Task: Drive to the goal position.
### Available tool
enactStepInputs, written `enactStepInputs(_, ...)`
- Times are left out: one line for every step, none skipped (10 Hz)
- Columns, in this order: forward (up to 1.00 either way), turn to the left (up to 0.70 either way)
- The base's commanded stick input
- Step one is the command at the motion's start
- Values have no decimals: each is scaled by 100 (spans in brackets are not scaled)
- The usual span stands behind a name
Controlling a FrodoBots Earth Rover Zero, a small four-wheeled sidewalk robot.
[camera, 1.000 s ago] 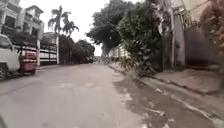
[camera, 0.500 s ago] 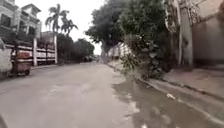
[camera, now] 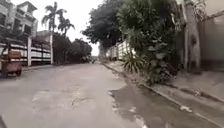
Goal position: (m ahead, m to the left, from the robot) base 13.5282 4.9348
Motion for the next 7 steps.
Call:
enactStepInputs(85, -7)
enactStepInputs(85, -7)
enactStepInputs(85, -6)
enactStepInputs(85, -5)
enactStepInputs(85, -2)
enactStepInputs(85, -1)
enactStepInputs(85, 4)
